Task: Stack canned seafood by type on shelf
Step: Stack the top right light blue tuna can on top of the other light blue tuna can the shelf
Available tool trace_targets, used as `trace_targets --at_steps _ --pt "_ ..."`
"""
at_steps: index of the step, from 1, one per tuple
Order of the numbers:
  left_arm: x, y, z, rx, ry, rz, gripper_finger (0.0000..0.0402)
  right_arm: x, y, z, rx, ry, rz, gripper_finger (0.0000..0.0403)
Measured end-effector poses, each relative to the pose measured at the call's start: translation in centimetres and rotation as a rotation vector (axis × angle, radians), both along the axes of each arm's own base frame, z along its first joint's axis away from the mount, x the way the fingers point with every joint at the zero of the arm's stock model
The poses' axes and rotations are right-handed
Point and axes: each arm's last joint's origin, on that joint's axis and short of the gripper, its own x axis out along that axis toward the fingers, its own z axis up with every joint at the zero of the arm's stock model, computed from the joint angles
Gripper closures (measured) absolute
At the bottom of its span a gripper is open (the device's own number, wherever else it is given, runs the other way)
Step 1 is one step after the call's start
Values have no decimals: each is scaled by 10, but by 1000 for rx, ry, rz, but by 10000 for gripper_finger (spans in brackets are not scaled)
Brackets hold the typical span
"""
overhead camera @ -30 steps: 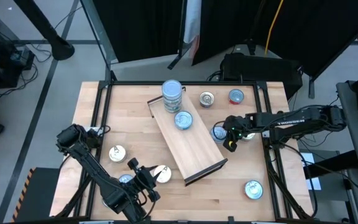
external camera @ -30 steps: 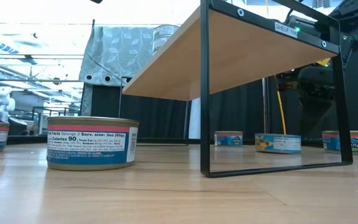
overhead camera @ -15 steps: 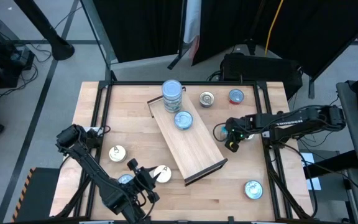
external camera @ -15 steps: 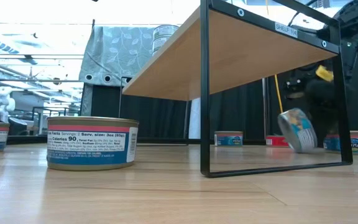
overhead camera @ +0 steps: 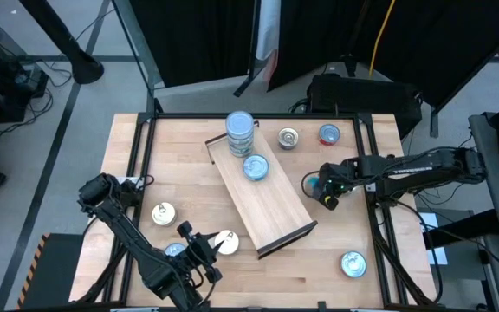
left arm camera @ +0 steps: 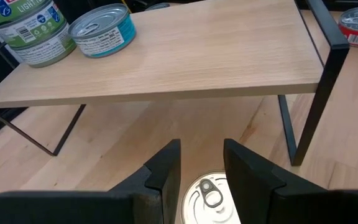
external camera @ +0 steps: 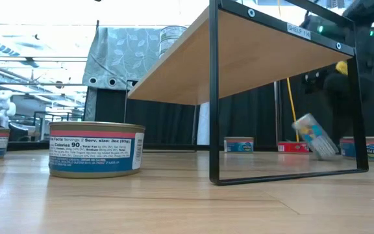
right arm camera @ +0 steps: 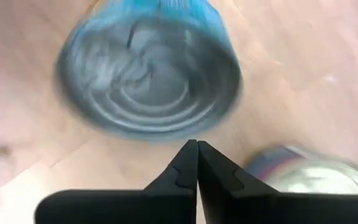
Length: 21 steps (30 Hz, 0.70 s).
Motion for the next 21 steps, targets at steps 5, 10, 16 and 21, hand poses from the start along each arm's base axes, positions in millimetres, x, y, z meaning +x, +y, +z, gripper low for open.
trace_targets --at_steps 5,10,16,21 --pt "0 0 0 6 7 0 279 -10 8 29 10 70 28 387" --pt "0 0 0 7 9 -2 279 -4 14 38 -17 -44 74 347" --pt "0 0 0 3 4 -3 279 5 16 12 -36 -83 86 347" --pt "-2 -2 0 1 3 -8 279 7 15 3 -54 -90 80 395"
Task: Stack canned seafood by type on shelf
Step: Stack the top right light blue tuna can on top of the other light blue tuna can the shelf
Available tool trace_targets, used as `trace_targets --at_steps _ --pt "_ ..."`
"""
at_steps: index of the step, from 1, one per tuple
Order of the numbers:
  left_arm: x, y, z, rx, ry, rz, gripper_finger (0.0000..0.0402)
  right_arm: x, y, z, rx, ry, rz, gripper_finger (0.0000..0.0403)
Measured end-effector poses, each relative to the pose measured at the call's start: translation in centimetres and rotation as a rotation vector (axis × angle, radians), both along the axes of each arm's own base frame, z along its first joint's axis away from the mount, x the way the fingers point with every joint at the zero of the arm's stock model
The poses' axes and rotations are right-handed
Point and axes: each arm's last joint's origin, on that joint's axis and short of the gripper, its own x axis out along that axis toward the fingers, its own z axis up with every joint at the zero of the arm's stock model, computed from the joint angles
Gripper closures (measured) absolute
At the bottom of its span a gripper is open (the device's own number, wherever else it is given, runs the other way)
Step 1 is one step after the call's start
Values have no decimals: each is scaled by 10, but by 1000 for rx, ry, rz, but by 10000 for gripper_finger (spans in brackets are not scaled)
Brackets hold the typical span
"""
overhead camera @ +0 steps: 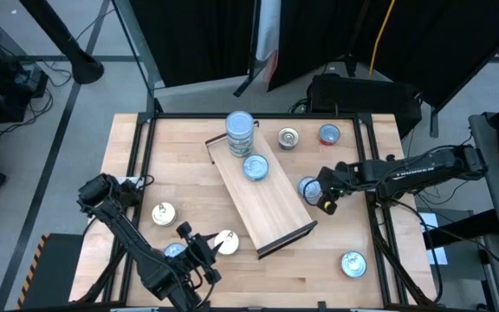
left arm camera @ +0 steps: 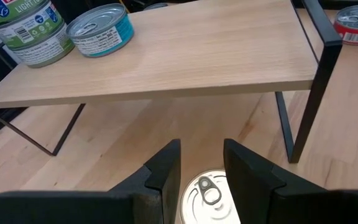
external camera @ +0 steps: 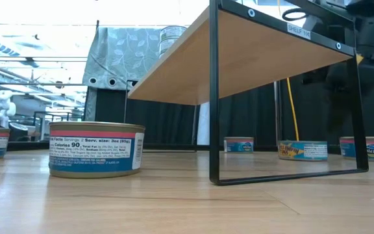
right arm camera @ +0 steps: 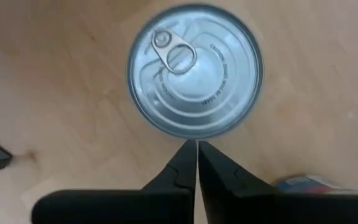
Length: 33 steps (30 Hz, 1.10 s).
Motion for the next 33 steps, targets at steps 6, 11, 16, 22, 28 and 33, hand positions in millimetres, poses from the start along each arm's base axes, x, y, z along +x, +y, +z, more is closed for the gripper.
trace_targets --at_steps 6,11,16,22,28,33 --pt "0 0 0 0 0 -2 279 3 0 -1 -4 -14 5 400" --pt "0 0 0 -2 -1 -1 279 6 0 -11 -4 -13 3 402" --pt "-1 -1 0 -2 -2 -4 279 5 0 -16 -4 -1 -10 402" --pt "-1 -1 0 -2 -2 -5 279 3 0 -17 -1 13 -12 402" --pt "-1 -1 0 -3 -2 -4 279 -5 0 -21 9 103 -37 403" --pt "-1 -1 0 -2 -2 -4 279 -9 -1 -21 -5 135 -69 403"
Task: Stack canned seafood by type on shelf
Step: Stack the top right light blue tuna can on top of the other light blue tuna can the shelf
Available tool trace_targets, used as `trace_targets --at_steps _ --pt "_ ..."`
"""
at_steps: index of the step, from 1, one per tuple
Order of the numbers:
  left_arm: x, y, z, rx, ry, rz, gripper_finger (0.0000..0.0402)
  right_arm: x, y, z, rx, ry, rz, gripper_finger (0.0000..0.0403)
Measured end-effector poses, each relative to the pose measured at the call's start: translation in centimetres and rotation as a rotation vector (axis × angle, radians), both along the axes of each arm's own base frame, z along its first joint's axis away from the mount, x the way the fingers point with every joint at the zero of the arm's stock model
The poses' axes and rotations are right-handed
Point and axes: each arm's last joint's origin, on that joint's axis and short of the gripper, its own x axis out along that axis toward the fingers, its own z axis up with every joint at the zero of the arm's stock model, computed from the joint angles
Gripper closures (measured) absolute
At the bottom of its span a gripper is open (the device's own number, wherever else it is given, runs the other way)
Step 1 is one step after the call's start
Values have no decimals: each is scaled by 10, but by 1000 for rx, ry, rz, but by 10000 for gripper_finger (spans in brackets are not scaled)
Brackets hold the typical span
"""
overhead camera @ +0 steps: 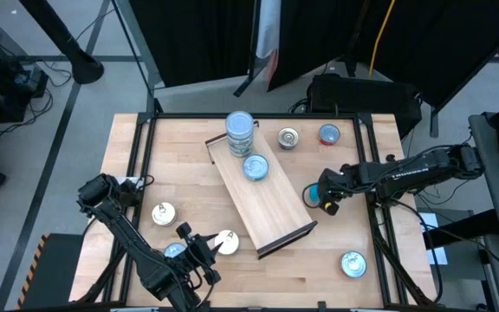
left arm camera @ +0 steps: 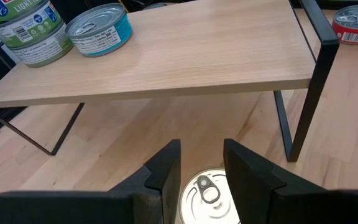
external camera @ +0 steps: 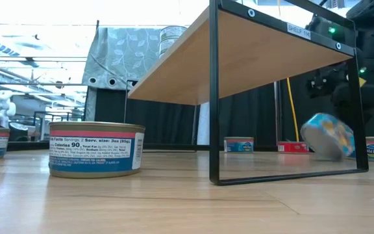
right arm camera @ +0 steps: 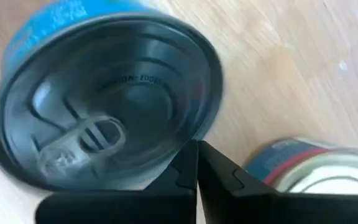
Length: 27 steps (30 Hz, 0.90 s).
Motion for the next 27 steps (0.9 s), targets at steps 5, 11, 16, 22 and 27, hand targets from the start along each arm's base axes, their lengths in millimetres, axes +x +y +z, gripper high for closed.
trace_targets --at_steps 5,11,16,22,27 --pt "-2 -2 0 1 1 -7 279 -3 0 0 -3 33 -10 402" --pt "-2 -2 0 2 2 -8 279 -3 0 0 -3 27 -11 402" --pt "-2 -2 0 2 1 -8 279 -8 0 -13 11 28 -13 402" --pt "-2 -2 0 2 2 -8 279 -12 1 -23 34 17 -33 403" --pt "-2 -2 0 1 2 -8 279 -11 -1 -17 -1 15 -36 403"
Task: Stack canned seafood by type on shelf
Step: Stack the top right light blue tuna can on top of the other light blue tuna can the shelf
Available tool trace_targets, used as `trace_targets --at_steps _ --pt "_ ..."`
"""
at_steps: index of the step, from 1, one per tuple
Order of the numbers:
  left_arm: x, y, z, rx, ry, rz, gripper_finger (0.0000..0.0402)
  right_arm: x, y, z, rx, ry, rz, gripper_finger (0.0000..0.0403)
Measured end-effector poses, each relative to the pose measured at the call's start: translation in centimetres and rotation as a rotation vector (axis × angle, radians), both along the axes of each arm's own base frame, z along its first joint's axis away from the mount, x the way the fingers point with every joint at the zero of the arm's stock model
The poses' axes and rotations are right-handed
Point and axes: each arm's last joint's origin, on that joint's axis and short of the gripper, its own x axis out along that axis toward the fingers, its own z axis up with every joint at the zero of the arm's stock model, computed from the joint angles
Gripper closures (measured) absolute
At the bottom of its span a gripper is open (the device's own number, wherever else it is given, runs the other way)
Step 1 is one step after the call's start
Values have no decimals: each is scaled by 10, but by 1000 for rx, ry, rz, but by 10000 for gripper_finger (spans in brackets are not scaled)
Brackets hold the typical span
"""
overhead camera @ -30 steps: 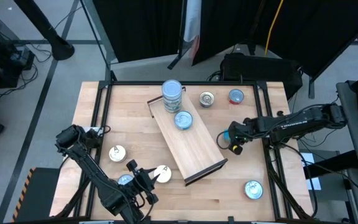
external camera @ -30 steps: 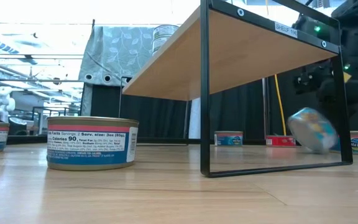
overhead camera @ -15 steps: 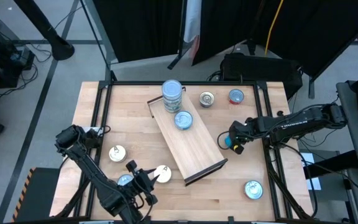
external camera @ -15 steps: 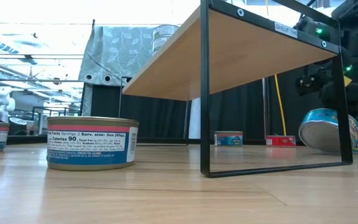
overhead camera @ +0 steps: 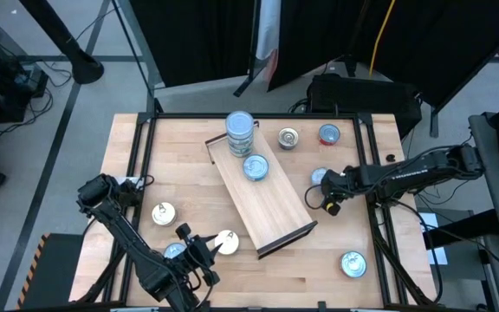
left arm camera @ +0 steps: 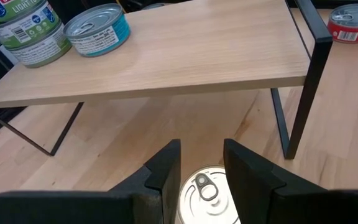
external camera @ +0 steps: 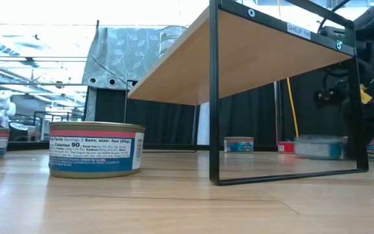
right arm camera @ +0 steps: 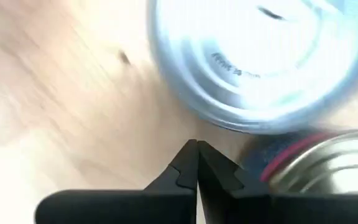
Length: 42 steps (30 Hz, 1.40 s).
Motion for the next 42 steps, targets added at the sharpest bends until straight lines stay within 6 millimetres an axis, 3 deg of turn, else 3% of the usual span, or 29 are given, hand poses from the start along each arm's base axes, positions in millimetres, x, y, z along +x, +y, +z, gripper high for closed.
trace_targets --at_steps 12,22,42 --pt "0 0 0 -3 16 -3 279 11 -5 39 -151 -118 4 403" --pt "0 0 0 5 23 -12 279 15 -18 34 -166 -86 -49 403" --pt "-1 -1 0 5 23 -17 279 16 -18 29 -130 -59 -79 403"
